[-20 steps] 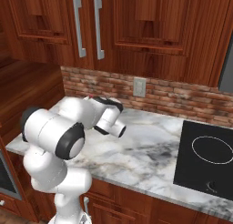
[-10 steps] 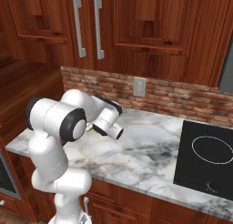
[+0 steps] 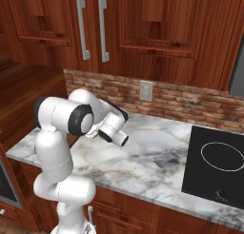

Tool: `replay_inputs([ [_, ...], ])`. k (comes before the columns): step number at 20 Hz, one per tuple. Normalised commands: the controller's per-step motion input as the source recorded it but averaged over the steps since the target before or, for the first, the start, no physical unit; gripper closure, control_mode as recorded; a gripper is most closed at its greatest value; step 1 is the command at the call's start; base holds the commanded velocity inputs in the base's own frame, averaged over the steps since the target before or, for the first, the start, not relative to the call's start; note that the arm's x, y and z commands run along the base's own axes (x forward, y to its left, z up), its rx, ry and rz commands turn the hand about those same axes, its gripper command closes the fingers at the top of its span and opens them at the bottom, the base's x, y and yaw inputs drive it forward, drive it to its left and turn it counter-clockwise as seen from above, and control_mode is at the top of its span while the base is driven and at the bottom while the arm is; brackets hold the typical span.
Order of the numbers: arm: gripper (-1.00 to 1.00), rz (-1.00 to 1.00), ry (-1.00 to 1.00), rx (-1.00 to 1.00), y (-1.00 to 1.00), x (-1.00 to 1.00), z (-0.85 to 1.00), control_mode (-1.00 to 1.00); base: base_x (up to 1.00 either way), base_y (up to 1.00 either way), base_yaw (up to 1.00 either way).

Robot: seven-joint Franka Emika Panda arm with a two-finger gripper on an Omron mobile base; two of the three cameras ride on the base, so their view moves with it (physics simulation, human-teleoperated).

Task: Grab the spray bottle from the cabinet, then place it next to the cutting board for sanitizing. Then grab the dish brush from the countertop next to the sink and place it next to the cutting board.

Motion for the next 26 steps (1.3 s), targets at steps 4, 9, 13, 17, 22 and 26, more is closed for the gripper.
replay_inputs([
  [4,1.0,0.0,-0.03,0.0,0.11,0.17,-0.23,-1.0,0.0,0.0,0.0],
  [9,1.0,0.0,-0.04,-0.01,0.12,0.19,-0.2,-1.0,0.0,0.0,0.0],
  [13,-1.0,0.0,-0.04,-0.01,0.07,0.08,-0.19,-1.0,0.0,0.0,0.0],
  [17,-1.0,0.0,-0.03,0.0,0.01,0.0,-0.08,-1.0,0.0,0.0,0.0],
  [22,-1.0,0.0,-0.03,0.0,-0.02,-0.07,0.0,-1.0,0.0,0.0,0.0],
  [26,-1.0,0.0,0.0,0.0,0.0,0.0,0.0,-1.0,0.0,0.0,0.0],
])
